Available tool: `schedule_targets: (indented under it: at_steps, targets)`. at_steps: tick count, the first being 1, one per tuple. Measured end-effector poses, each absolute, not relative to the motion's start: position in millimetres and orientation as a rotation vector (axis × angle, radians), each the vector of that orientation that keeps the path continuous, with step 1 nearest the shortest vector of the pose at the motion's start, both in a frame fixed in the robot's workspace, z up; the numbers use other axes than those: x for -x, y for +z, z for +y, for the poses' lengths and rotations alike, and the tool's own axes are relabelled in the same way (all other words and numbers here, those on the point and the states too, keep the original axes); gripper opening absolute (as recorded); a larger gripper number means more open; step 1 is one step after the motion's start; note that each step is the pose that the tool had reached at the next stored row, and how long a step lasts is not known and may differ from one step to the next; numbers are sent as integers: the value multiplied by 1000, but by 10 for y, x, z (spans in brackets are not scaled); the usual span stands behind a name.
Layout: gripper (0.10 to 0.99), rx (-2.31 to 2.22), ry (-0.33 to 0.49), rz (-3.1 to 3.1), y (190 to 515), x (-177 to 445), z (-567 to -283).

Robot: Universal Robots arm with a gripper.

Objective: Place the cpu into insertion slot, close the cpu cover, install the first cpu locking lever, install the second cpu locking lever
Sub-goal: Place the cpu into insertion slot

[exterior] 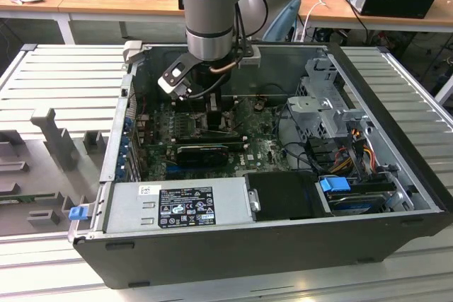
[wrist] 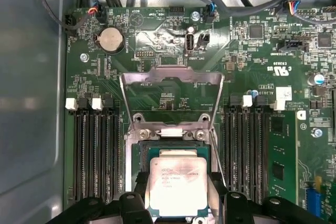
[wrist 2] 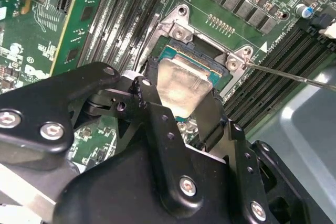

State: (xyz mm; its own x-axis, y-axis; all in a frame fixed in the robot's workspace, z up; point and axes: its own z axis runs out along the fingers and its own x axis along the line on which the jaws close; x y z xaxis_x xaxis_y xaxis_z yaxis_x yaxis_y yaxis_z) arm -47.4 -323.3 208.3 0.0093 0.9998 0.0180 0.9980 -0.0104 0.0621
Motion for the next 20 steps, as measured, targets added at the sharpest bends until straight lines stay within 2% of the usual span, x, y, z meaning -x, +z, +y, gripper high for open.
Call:
schedule_targets:
  at_steps: [11,12,13,20]
  targets:
    - [525,-2209,87,2187,2039,474,-3220]
    - [541,-2209,88,2187,2038,474,-3220]
    - [604,-2209,88,2187,2038,474,-3220]
    - [604,-2210,89,2188,2031,460,-3179]
